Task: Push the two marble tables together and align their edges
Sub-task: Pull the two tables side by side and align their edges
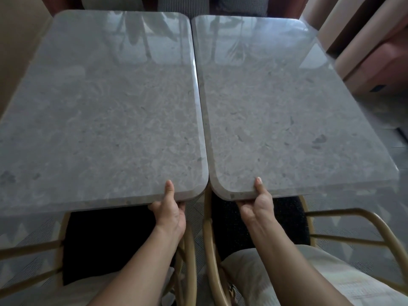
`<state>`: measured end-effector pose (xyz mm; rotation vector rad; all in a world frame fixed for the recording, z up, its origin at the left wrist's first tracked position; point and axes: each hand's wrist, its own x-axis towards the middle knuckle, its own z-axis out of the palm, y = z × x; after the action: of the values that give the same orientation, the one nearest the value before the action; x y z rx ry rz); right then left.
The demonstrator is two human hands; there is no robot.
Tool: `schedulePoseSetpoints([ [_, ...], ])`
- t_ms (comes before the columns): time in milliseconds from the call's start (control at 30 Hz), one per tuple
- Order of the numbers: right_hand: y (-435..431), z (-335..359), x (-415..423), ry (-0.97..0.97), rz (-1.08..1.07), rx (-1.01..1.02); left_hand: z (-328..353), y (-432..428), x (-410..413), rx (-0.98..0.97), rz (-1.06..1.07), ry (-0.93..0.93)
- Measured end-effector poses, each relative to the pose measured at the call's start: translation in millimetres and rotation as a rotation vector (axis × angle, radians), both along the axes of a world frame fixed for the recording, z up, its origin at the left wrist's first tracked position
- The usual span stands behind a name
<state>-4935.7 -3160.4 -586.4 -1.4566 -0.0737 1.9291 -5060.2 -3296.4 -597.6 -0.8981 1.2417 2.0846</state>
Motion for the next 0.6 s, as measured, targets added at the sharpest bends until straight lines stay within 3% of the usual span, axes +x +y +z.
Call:
schedulePoseSetpoints([
  [167,-0.8,-6.9,7.5,-0.06,0.103,0.036,5.3,-11.8,-1.0,-0.036,-0.102,0.026],
  [267,2.6,-6.3,27.2,-0.223,0.416,0.066,6.1,-18.0,3.9,-0.126,-0.183,0.046],
  [333,4.3,-4.3,49.8,-0.4,0.687,0.134,4.8,-20.5,19.1,-0.309,-0.337,0.079],
  [400,8.1,0.2,81.4,-0.664,0.84,0.386,12.5,-17.5,48.0,-0.516,-0.499,0.199],
  [467,9.8,9.8,108.8,-0.867,0.856,0.747,21.9,-13.2,76.6,-0.628,-0.597,0.405],
  [600,48.1,32.5,159.0,-0.97,0.888,1.194,39.6,22.6,121.9,-0.668,-0.758,0.985],
])
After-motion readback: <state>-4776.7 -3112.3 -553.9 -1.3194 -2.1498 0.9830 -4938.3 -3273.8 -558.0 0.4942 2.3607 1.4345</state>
